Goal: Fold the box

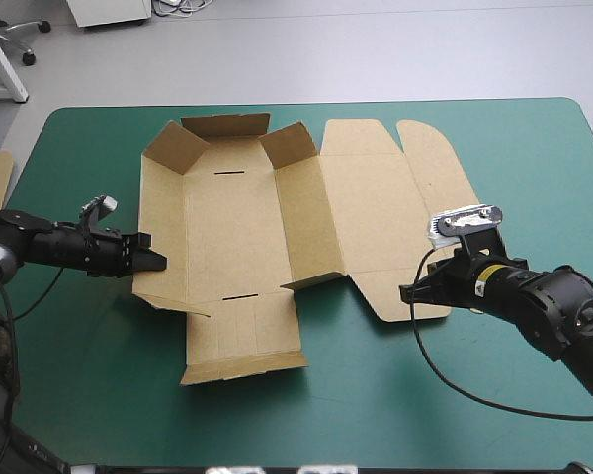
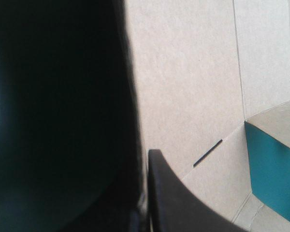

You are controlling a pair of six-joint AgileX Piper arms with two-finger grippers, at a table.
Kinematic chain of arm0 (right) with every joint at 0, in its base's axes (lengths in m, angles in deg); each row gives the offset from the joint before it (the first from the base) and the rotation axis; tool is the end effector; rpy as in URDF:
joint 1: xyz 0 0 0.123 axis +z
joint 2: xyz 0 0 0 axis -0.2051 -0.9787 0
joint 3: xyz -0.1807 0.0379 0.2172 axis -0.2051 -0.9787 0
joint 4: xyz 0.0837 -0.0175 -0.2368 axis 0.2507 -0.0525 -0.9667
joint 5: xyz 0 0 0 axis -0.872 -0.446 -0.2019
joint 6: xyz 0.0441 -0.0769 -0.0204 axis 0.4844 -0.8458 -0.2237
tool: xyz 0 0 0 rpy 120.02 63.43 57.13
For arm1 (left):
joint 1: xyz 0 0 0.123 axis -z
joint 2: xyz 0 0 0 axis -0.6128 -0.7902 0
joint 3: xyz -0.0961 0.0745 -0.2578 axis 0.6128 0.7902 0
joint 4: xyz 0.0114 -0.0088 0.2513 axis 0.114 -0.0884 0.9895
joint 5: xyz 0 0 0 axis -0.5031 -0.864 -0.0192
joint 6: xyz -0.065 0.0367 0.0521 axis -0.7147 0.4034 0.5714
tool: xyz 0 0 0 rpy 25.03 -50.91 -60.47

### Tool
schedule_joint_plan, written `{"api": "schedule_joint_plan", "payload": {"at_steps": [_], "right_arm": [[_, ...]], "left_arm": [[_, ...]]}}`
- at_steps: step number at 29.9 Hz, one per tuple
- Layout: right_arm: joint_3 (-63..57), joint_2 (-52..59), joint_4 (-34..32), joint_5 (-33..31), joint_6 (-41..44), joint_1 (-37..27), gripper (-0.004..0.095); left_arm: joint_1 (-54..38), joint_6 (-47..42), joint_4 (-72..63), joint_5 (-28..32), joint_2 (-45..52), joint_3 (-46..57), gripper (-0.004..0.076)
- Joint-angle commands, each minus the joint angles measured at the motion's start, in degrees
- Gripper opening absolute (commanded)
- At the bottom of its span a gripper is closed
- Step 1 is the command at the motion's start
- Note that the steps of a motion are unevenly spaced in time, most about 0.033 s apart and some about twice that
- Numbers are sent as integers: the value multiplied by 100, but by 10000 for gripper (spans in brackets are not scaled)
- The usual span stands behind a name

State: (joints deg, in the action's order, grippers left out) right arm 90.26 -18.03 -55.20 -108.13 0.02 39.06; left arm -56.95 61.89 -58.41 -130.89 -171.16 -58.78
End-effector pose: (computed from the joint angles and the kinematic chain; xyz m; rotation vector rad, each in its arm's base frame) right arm 0.1875 0.0929 0.3332 -0.3522 2.3187 0.2737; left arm 0.3143 0.0402 0.2239 0.0252 2.6520 -1.0364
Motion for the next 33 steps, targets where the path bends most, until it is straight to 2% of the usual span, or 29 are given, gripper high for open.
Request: {"api": "schedule_joint_plan", "payload": {"at_steps": [1,4,12,15,27,33], "right_arm": [[204,96,-179,175,-27,-37,-34],[204,96,-204,151,-27,-64,-34],[204,96,-173,163,-27,-113,-34],[204,96,-110,163,-27,-113,-34],[204,96,-16,163,-27,-113,-34],[204,96,-7,163,-65,-113,-34]], "left_arm": [[99,33,-95,-666,249,-382,-14],[394,35,180,-566,349,-542,-15],[1862,-228,1621,432,829,-955,-14],[2237,-390,2113,484,927,-1266,-14],[2544,-603,3556,372,929,-2734,-14],[2665,-381,3751,709,929,-3015,-14]]}}
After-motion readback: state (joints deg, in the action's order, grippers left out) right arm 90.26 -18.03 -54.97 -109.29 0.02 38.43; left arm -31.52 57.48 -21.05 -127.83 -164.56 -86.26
